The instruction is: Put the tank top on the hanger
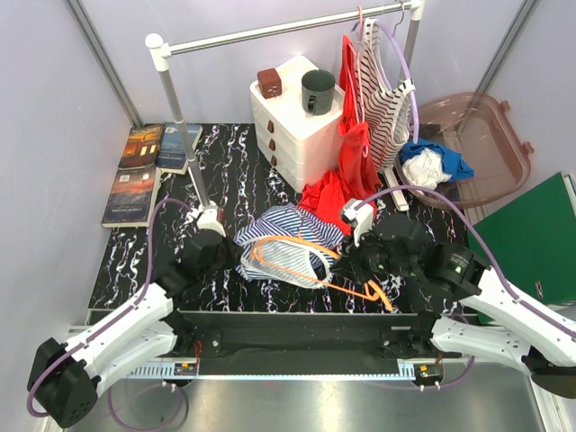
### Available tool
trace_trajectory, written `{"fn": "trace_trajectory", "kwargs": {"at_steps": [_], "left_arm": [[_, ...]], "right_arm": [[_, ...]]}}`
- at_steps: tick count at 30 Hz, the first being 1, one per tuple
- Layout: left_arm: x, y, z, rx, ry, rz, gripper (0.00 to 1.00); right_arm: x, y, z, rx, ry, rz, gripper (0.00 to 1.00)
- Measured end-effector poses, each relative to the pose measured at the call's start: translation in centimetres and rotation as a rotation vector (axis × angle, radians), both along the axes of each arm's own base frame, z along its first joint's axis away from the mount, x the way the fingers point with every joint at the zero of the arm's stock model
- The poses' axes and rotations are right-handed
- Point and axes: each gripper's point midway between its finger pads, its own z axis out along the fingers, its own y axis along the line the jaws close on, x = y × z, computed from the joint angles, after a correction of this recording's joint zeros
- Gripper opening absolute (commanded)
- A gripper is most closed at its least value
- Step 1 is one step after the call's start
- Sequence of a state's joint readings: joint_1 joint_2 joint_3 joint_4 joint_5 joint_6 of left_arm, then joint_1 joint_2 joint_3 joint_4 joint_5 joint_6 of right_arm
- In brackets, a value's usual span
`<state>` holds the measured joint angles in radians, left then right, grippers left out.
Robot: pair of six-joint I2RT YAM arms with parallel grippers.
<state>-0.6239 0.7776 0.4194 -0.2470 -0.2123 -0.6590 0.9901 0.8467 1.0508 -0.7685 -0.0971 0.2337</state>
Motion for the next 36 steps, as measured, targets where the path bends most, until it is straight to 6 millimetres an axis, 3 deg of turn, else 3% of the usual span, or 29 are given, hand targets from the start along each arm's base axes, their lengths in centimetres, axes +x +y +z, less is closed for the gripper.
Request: {"fn": "trace_trajectory", "kwargs": {"at_steps": [5,19,23,25,26,27,30,36], "left_arm": [[-0.5,-0.8,1.4,-0.032,-0.001,-0.051,0.00],[-1.3,-3.6,9.4,-0.178,-0.099,-0.201,0.00],[-1.1,-4.8,11.7,-0.216,-0.136,-0.250,0.00],[-1.0,-5.2,12.2,-0.231,-0.152,-0.268,0.14],[-1.1,-5.4,12.3,-0.236,-0.155,-0.279,0.28],[-1.1,-5.5,12.4,-0.236,-0.159,-0.287,0.64],[-1.2,-5.6,12.5,-0.237,-0.170,-0.306,0.99],[-2.2,-4.3,12.9,-0.207,-0.197,-0.302,0.99]], "right_arm": [[0.6,1.0,-0.7,0.026,-0.025,0.006,0.00],[2.1,4.0,-3.3,0.153,-0.077,0.016,0.00],[2.5,4.9,-3.2,0.208,-0.096,0.011,0.00],[2.8,5.1,-3.0,0.230,-0.108,0.008,0.00],[2.8,5.2,-3.0,0.240,-0.112,0.005,0.00],[2.9,5.3,-3.0,0.247,-0.115,0.004,0.00],[2.9,5.3,-3.1,0.264,-0.120,0.001,0.00],[2.7,5.1,-2.4,0.289,-0.131,-0.001,0.00]]}}
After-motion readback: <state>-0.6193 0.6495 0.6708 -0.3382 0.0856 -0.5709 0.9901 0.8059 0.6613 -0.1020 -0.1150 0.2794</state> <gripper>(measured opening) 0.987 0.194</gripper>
